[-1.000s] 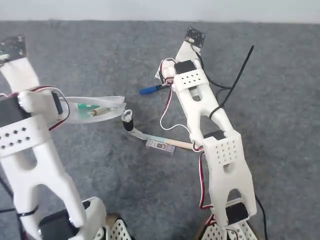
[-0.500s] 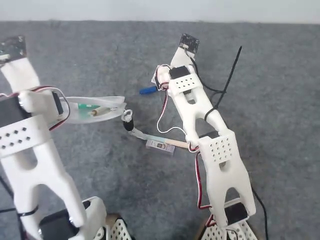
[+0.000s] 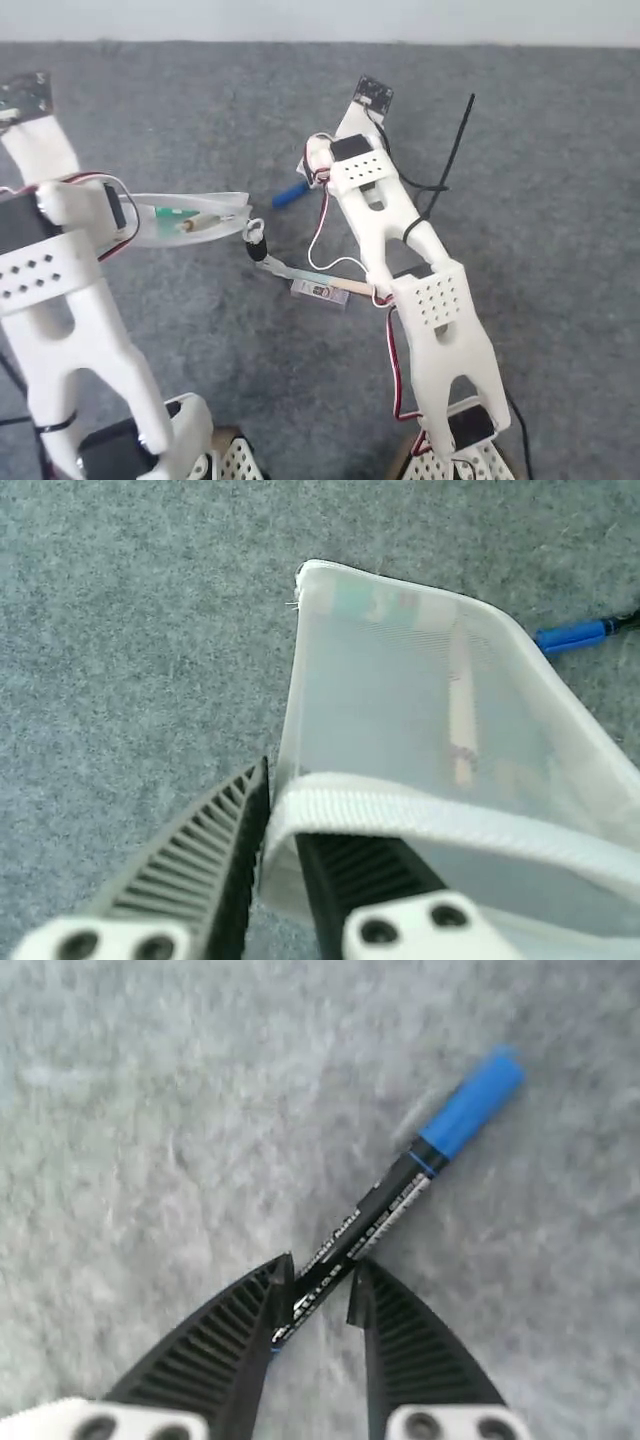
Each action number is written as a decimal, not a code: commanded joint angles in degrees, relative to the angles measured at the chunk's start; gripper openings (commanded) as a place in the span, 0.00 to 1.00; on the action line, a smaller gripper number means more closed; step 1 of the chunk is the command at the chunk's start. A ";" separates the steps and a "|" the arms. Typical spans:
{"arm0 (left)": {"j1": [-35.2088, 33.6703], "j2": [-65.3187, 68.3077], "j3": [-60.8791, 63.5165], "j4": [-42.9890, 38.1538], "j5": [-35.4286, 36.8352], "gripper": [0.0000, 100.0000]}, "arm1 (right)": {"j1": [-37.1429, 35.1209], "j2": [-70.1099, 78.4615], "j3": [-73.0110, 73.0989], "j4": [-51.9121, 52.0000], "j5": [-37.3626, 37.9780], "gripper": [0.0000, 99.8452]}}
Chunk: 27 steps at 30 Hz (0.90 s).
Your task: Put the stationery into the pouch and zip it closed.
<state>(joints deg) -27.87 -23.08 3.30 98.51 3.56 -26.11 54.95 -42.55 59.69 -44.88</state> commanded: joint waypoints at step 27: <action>-3.78 -0.88 -1.80 0.00 -0.53 0.01 | -2.07 -11.47 -2.11 8.04 6.51 0.09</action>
<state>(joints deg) -31.30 -23.08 3.30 98.51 3.56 -27.43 47.91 -43.08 70.51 -39.34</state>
